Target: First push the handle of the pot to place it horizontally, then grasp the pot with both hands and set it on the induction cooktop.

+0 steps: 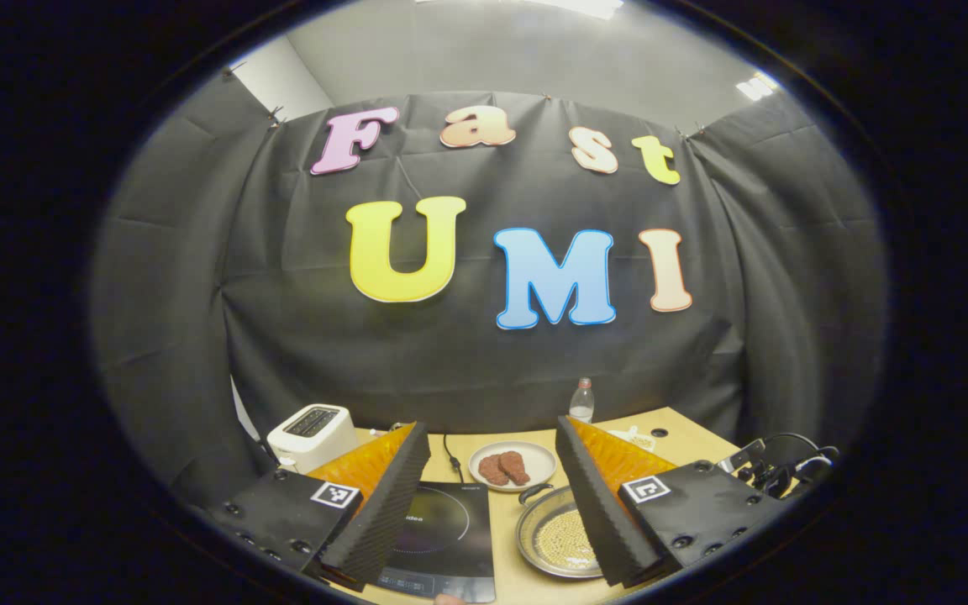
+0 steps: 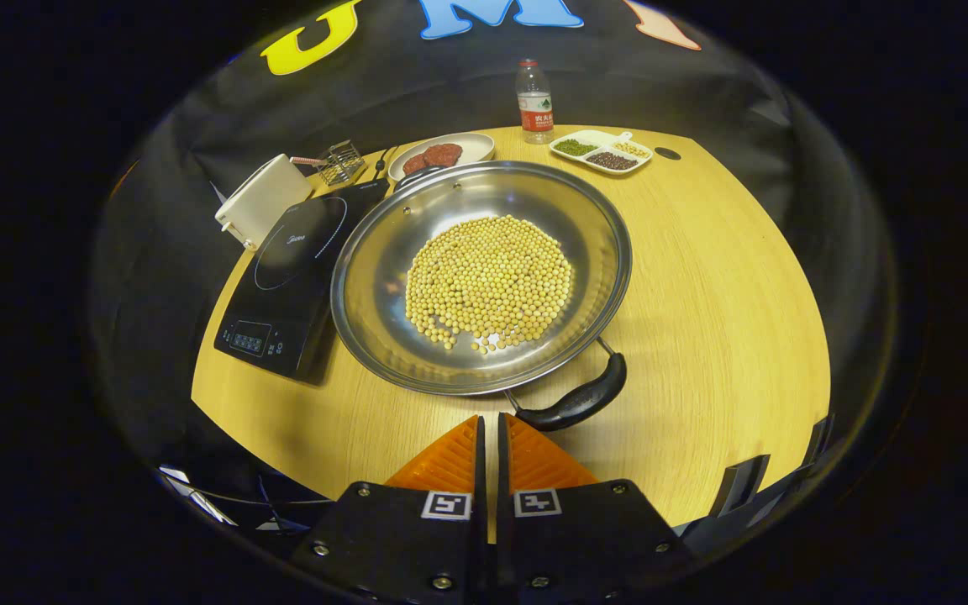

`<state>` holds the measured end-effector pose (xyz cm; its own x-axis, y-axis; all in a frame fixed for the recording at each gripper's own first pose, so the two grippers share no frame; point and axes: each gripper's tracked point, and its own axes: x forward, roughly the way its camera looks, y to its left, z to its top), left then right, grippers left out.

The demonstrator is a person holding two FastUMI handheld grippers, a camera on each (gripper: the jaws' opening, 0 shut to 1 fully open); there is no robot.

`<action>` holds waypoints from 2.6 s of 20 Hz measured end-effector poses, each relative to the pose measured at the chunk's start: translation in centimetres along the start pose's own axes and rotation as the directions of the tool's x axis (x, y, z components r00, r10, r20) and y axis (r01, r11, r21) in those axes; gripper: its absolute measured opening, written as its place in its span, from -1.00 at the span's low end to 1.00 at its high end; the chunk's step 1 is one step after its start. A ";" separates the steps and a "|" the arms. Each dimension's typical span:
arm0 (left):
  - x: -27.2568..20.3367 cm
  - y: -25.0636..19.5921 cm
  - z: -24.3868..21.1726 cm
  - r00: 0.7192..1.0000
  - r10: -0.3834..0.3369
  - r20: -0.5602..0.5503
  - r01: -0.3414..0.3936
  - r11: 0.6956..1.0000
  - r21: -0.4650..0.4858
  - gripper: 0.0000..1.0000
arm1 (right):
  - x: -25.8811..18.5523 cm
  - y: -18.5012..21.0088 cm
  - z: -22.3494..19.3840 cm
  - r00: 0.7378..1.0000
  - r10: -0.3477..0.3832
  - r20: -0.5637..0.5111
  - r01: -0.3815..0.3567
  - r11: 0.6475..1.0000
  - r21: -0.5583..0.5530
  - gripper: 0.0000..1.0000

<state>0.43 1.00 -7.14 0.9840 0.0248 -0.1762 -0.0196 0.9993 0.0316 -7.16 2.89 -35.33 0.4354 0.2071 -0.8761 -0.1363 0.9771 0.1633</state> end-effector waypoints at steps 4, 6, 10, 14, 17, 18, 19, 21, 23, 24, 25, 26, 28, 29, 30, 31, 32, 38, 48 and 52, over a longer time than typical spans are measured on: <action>0.1 -0.2 -0.8 1.000 0.000 -0.022 0.000 1.000 -0.001 0.95 | 1.0 -0.3 -0.5 1.000 -0.005 -0.011 0.005 1.000 0.021 -0.91; 0.0 -0.5 -1.0 1.000 -0.007 -0.028 0.007 1.000 0.000 0.96 | 1.0 -0.3 -0.3 1.000 0.005 -0.006 -0.005 0.999 0.050 -0.91; 0.1 -0.9 -1.1 0.999 -0.024 -0.032 0.025 1.000 0.011 0.96 | 0.9 -1.8 0.0 0.999 -0.031 0.010 0.030 0.997 0.066 -0.91; 0.4 -1.5 -1.4 0.998 -0.045 -0.039 0.045 0.999 0.011 0.96 | 0.7 -3.9 0.1 0.998 -0.058 0.017 0.056 0.994 0.094 -0.91; 0.7 -2.5 -0.9 0.998 -0.059 -0.033 0.059 0.998 0.012 0.97 | 0.6 -5.3 0.4 0.997 -0.081 0.018 0.079 0.991 0.110 -0.91; 0.9 -2.9 -0.7 0.998 -0.063 -0.032 0.063 0.998 0.012 0.97 | 0.7 -5.8 0.4 0.996 -0.091 0.017 0.089 0.990 0.113 -0.91; 1.0 -3.0 -0.8 0.997 -0.066 -0.032 0.066 0.998 0.012 0.96 | 0.7 -6.3 0.5 0.995 -0.099 0.014 0.097 0.988 0.119 -0.91; 1.3 -3.4 -0.6 0.997 -0.073 -0.031 0.074 0.997 0.012 0.96 | 0.8 -6.9 0.8 0.995 -0.104 0.013 0.101 0.985 0.138 -0.91; 1.5 -3.8 -0.4 0.996 -0.081 -0.030 0.081 0.997 0.013 0.96 | 0.9 -7.6 1.3 0.994 -0.108 0.014 0.104 0.982 0.160 -0.91; 1.7 -4.0 -0.3 0.996 -0.083 -0.031 0.083 0.996 0.014 0.97 | 0.9 -7.8 1.5 0.994 -0.110 0.015 0.106 0.980 0.170 -0.91; 1.8 -4.1 -0.4 0.996 -0.086 -0.033 0.086 0.996 0.014 0.96 | 1.0 -8.2 1.7 0.994 -0.113 0.015 0.108 0.977 0.185 -0.91; 2.0 -4.3 -0.4 0.996 -0.088 -0.033 0.089 0.996 0.016 0.96 | 1.0 -8.4 1.8 0.993 -0.114 0.016 0.109 0.974 0.197 -0.91; 2.3 -4.4 -0.5 0.995 -0.091 -0.038 0.092 0.996 0.018 0.97 | 1.1 -9.0 2.4 0.993 -0.120 0.017 0.114 0.971 0.209 -0.91; 2.4 -4.4 -0.6 0.995 -0.091 -0.039 0.092 0.996 0.018 0.97 | 1.1 -9.3 2.6 0.992 -0.125 0.019 0.118 0.971 0.210 -0.91; 2.6 -4.4 -0.6 0.995 -0.091 -0.040 0.092 0.996 0.018 1.00 | 1.2 -9.5 2.8 0.991 -0.130 0.019 0.123 0.970 0.209 -0.91; 2.7 -4.3 -0.8 0.995 -0.090 -0.042 0.091 0.996 0.017 0.97 | 1.2 -9.8 3.2 0.991 -0.135 0.020 0.127 0.969 0.210 -0.91; 3.0 -4.3 -0.8 0.995 -0.088 -0.047 0.089 0.996 0.017 0.96 | 1.3 -10.2 3.5 0.990 -0.141 0.020 0.133 0.968 0.212 -0.91; 3.8 -3.6 -2.0 0.995 -0.070 -0.076 0.071 0.997 0.013 0.97 | 1.8 -12.1 5.2 0.983 -0.184 0.024 0.176 0.968 0.180 -0.91; 4.9 -1.9 -4.0 0.992 -0.025 -0.123 0.025 1.000 0.001 0.96 | 3.4 -14.5 9.5 0.970 -0.240 0.032 0.236 0.966 0.102 -0.91; 5.2 -1.2 -4.0 0.992 -0.010 -0.129 0.010 1.000 0.001 0.96 | 4.2 -14.9 10.9 0.968 -0.250 0.036 0.246 0.965 0.088 -0.91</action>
<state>4.84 0.03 -12.05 0.9530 0.0181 -0.3023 -0.0091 0.9995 0.0311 6.37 -10.24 -36.45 0.4873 -0.0425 -0.8722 0.0538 0.9984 -0.0185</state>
